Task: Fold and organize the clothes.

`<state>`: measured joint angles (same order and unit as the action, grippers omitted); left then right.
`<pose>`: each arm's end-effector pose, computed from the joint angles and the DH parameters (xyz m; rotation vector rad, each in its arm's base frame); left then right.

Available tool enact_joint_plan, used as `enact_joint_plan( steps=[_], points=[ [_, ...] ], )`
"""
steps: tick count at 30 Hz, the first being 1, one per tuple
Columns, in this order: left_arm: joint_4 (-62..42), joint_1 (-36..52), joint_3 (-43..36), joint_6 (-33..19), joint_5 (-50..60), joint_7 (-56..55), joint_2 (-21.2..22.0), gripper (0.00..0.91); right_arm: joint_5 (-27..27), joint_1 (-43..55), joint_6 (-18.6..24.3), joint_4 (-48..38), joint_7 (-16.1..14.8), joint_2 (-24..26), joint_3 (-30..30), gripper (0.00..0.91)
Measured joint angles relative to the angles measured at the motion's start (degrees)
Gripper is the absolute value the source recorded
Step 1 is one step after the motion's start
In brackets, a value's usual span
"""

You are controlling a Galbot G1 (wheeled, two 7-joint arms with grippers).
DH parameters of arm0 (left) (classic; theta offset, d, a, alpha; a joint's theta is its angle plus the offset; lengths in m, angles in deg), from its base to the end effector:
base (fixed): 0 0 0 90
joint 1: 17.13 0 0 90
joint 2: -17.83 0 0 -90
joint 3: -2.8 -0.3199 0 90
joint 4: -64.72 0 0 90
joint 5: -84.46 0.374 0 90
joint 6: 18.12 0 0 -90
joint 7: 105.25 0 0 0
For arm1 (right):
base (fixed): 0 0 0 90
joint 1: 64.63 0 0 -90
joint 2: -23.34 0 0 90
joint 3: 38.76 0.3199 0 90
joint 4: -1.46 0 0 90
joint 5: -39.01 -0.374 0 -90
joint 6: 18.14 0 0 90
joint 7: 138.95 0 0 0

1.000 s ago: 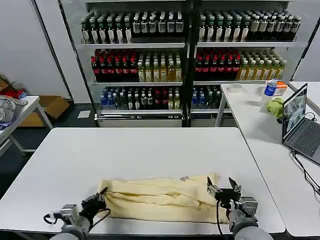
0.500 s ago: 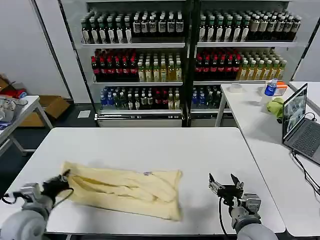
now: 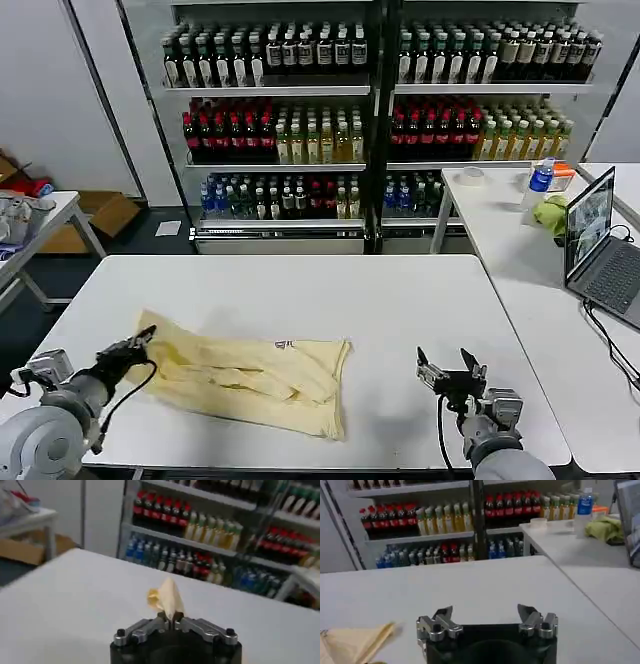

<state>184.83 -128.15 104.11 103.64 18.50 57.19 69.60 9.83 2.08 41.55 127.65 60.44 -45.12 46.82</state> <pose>0.2730 0.1317 -0.1741 -0.0491 -2.6325 0.4307 0.2366 -0.0147 -0.2115 0.0153 -2.7397 -0.0892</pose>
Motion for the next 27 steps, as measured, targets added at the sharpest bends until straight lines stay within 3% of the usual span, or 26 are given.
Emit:
enact_joint_plan(
  steps=[13,27],
  points=[
    [3.8,2.9,-8.1,0.9,-7.8,-0.8,4.0,0.01,0.0,0.4,0.1,-0.1,0.0,-0.5,0.1,0.907],
    [2.1,7.0,-16.7,1.1,-8.4,-2.0,6.8,0.01,-0.1,0.8,0.1,-0.5,-0.1,-0.7,-0.2,0.907]
  ],
)
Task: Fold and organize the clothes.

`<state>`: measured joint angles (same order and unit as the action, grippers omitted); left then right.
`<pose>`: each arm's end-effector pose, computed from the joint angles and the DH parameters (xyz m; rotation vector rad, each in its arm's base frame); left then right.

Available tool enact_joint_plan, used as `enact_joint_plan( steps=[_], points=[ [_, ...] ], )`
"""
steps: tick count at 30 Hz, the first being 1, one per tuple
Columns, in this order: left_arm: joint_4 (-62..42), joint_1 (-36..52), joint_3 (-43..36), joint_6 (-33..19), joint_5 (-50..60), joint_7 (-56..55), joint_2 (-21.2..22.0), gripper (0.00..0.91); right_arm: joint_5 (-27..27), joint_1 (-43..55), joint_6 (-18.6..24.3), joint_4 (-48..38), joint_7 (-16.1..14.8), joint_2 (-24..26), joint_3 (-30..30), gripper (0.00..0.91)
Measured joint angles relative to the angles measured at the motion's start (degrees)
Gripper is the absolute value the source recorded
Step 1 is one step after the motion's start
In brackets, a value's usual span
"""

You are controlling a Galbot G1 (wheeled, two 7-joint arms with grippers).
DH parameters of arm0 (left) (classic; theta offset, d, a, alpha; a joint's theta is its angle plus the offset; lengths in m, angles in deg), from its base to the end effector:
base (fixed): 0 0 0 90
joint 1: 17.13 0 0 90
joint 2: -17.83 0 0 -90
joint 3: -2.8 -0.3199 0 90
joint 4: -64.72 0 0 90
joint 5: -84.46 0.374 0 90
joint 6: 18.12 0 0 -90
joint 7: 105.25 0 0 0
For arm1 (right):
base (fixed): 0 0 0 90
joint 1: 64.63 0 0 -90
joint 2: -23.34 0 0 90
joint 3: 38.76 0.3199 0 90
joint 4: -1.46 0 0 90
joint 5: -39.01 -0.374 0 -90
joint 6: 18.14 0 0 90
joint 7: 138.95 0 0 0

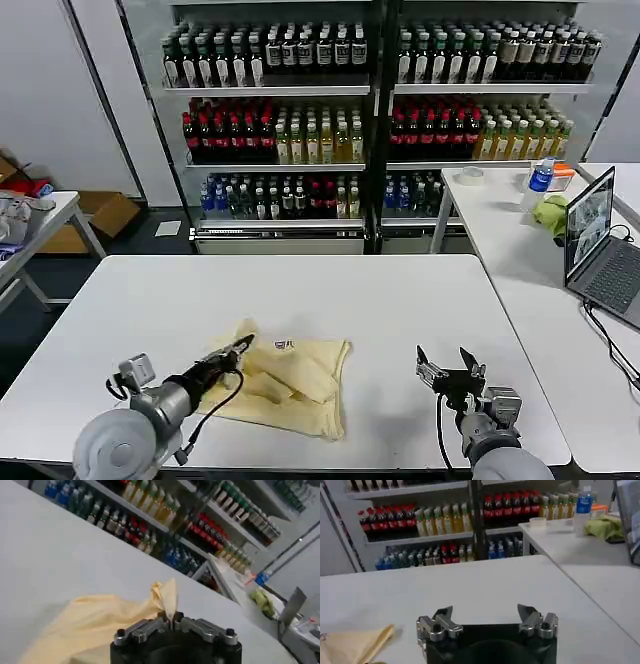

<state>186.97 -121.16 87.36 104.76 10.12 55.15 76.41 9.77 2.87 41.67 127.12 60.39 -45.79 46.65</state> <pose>0.2768 0.0371 -0.1911 -0.4090 -2.4250 0.7314 0.2401 -0.0136 -0.2119 0.0131 -2.7452 -0.1067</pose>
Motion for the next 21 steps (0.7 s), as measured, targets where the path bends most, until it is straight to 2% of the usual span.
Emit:
enact_joint_plan(
  steps=[8,9,10,11,12,21],
  points=[
    [-2.4,3.0,-5.4,0.0,1.8,-0.4,2.8,0.01,0.0,-0.4,0.0,0.4,0.0,0.0,0.3,0.907],
    [-2.8,3.2,-6.1,0.0,2.1,-0.5,3.2,0.04,0.0,-0.4,0.0,0.5,0.0,0.0,0.3,0.907],
    [-3.1,3.4,-6.6,0.0,2.3,-0.5,3.6,0.161,0.0,-0.5,0.0,0.5,0.0,0.0,0.4,0.907],
    [-3.5,3.6,-7.2,0.0,2.6,-0.5,4.0,0.393,0.0,-0.6,0.0,0.6,0.0,0.0,0.4,0.907],
    [-3.8,3.7,-7.7,0.0,2.8,-0.6,4.4,0.907,0.0,-0.6,0.0,0.6,0.0,0.0,0.5,0.907],
    [-4.0,3.7,-9.8,0.0,4.1,-0.6,7.0,0.907,0.4,-0.7,0.0,0.8,0.1,-0.4,0.3,0.907]
  ],
)
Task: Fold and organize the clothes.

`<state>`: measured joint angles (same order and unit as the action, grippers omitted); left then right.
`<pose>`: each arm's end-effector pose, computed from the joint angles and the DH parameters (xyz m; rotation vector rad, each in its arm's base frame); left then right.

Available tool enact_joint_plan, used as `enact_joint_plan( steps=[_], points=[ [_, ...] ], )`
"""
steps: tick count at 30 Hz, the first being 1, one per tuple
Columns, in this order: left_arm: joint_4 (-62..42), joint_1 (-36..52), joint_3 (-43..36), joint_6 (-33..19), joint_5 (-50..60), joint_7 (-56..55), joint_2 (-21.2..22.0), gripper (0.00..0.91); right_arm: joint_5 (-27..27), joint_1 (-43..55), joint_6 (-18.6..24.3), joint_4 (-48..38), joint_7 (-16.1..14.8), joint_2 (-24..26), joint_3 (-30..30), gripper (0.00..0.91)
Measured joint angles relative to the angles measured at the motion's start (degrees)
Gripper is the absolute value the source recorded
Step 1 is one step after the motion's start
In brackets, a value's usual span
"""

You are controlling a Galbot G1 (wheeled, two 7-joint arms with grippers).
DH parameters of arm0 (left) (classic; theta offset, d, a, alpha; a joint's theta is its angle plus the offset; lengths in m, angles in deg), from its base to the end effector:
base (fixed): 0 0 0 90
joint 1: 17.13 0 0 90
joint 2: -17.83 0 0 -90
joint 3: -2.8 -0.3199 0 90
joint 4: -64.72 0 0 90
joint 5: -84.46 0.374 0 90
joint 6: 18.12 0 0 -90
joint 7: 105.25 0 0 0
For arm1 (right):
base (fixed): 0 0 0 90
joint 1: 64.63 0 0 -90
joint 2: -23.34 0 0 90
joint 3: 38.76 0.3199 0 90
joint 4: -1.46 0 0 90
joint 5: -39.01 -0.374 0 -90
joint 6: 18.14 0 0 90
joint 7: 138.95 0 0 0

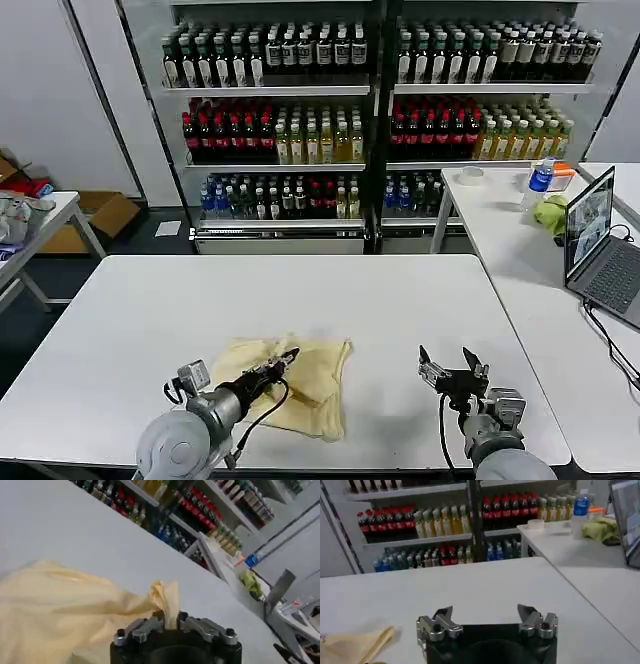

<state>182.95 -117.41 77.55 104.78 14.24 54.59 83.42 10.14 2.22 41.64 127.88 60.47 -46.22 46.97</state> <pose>0.2832 -0.0198 -0.2201 -0.4939 -2.3302 0.7751 0.2368 -0.0132 -0.2095 0.0051 -2.7495 -0.1097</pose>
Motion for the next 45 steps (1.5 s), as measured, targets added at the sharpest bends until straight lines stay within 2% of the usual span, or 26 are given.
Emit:
enact_joint_plan(
  steps=[7,13,29,45],
  points=[
    [1.4,-0.6,-0.9,-0.2,-0.3,0.4,1.9,0.907,0.2,-0.2,-0.1,0.2,0.0,-0.1,-0.1,0.907],
    [3.4,-1.9,0.6,-0.3,-1.0,0.7,1.8,0.907,0.2,-0.2,-0.1,0.2,-0.1,-0.1,0.1,0.907],
    [0.4,-5.9,13.4,0.0,2.9,3.9,-6.9,0.907,-0.1,1.1,0.3,-0.9,-0.4,0.1,-0.5,0.907],
    [-7.8,-5.9,14.9,0.4,4.5,10.1,-10.0,0.907,-0.6,1.3,0.3,-1.3,-0.2,0.5,0.0,0.907]
  ],
)
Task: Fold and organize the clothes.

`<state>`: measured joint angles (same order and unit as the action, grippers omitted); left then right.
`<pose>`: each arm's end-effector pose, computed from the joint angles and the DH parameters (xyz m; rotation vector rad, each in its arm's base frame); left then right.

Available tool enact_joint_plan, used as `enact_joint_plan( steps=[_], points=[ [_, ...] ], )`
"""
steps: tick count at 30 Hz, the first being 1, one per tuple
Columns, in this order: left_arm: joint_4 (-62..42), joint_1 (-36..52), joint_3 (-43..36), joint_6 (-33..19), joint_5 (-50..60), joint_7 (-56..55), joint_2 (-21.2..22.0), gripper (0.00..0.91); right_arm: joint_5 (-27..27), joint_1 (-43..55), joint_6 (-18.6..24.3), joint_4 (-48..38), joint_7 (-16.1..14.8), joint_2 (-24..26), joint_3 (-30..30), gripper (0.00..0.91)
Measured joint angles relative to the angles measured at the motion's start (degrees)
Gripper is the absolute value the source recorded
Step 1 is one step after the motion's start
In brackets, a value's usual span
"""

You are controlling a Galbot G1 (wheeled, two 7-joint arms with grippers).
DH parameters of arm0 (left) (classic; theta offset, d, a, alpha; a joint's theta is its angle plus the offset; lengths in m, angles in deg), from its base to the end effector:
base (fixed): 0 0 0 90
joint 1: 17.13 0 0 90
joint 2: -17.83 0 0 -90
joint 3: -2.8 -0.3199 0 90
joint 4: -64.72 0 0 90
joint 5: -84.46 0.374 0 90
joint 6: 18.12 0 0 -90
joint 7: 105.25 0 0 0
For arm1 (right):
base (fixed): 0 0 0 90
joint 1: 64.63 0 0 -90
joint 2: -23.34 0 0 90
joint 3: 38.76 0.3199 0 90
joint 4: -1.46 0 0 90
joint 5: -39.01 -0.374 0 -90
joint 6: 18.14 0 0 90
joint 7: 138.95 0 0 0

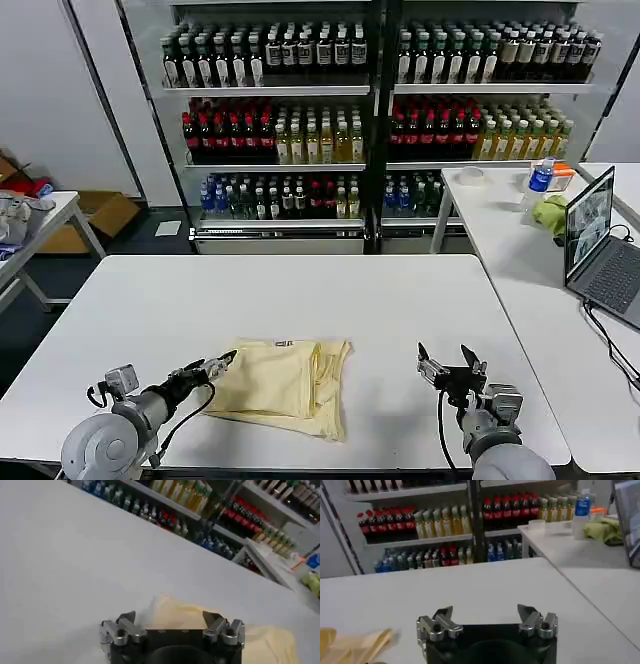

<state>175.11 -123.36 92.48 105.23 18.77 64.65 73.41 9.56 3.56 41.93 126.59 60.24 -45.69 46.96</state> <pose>0.2926 0.1056 -0.2492 -0.2500 -2.4199 0.5669 0.2438 -0.0161 -0.2117 0.0073 -2.7541 -0.1087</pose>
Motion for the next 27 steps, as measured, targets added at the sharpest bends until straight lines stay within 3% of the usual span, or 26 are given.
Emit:
enact_joint_plan(
  steps=[14,15,16,17,18,19,21,27],
  points=[
    [-1.1,-0.5,-1.3,-0.1,-0.7,2.3,0.8,0.907,-0.1,-0.5,-0.1,0.8,0.2,0.0,0.3,0.907],
    [-1.2,-0.3,-1.4,-0.1,-0.9,2.4,1.1,0.867,-0.1,-0.5,-0.1,0.9,0.2,0.0,0.4,0.907],
    [-1.3,-0.2,-1.5,-0.1,-1.0,2.3,1.3,0.766,-0.1,-0.6,-0.1,1.0,0.2,0.0,0.4,0.907],
    [-1.4,-0.1,-1.5,-0.1,-1.2,2.3,1.5,0.504,-0.1,-0.7,-0.1,1.1,0.2,0.0,0.4,0.907],
    [-1.5,0.1,-1.5,-0.2,-1.4,2.2,1.7,0.383,-0.1,-0.7,-0.1,1.1,0.2,0.0,0.4,0.907],
    [-1.6,0.2,-1.5,-0.2,-1.6,2.1,1.9,0.111,-0.1,-0.8,-0.1,1.1,0.2,-0.1,0.4,0.907],
    [-1.9,0.5,-1.5,-0.2,-2.0,1.9,2.3,0.02,0.0,-0.9,-0.2,1.2,0.2,-0.1,0.4,0.907],
    [-2.1,0.1,-1.4,-0.2,-3.2,1.8,3.2,0.01,0.0,-1.0,-0.2,1.5,0.3,-0.1,0.4,0.907]
  ],
)
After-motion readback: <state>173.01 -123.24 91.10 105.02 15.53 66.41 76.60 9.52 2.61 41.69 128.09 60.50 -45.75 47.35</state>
